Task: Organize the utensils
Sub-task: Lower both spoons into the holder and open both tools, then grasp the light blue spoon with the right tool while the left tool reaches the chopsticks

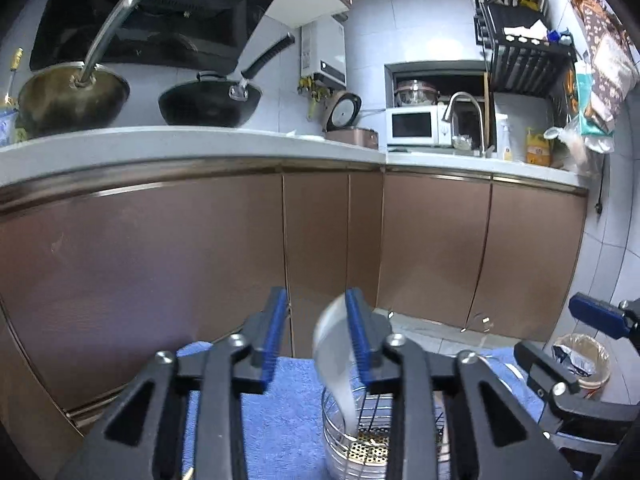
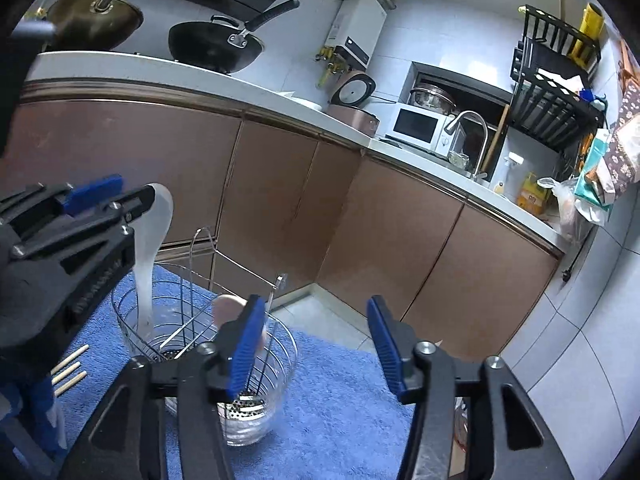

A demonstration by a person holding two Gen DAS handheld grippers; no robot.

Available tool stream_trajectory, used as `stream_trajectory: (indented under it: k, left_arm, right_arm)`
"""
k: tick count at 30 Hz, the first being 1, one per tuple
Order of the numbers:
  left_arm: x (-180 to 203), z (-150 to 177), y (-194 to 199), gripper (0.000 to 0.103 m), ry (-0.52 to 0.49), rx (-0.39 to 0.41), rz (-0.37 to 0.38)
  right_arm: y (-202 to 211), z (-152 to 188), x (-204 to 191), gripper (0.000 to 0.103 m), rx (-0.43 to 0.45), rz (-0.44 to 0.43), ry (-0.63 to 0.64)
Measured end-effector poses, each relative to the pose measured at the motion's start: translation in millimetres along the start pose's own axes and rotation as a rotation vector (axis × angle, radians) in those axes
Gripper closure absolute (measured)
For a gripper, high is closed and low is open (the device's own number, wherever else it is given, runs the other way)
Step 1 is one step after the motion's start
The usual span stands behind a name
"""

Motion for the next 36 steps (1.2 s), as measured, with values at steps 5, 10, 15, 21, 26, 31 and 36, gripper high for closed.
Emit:
stream_trajectory:
  k: [5,10,15,21,26,31,36]
  left_arm:
    - [-14,-19,39,0.065,0.015,0.024,0.028]
    - [-38,-34,80,0.063,0.035,0.024,0.051]
    - [-77,-40,124,0.063,0.071,-0.020,0.080]
    - [-122,-33,166,0.063,0.114,-0.060,0.075]
    - [-156,-22,206,0.063,0.145,-0.064,0.057]
    - [-175,-19,240,0.063,0.169,-0.068,0.068]
    - [-190,-16,270,0.063,0.193,-0.068,0.099]
  right_arm:
    - [33,-4,12,0.051,0.015,0.005,-0.031]
    - [76,-4,23,0.051,0.034,-0.011,-0.060]
    - [117,9,32,0.051,0.037,-0.042,-0.104]
    - [165,25,35,0.051,0.042,-0.083,-0.143]
    - [201,31,35,0.051,0.063,-0.114,-0.162]
    - [240,31,34,0.051,0.100,-0.145,-0.178]
    - [276,29,30,0.051,0.142,-0.153,-0.171]
Point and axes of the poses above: each gripper's, at about its wrist camera, not at the fingertips, and y roughly against the way its jaws point, x to its right, z to its underside, the point moved 6 cm from there along -y, roughly the way its jaws point, and after that the axes turned 9 degrees about -x, right-handed, at the moved point
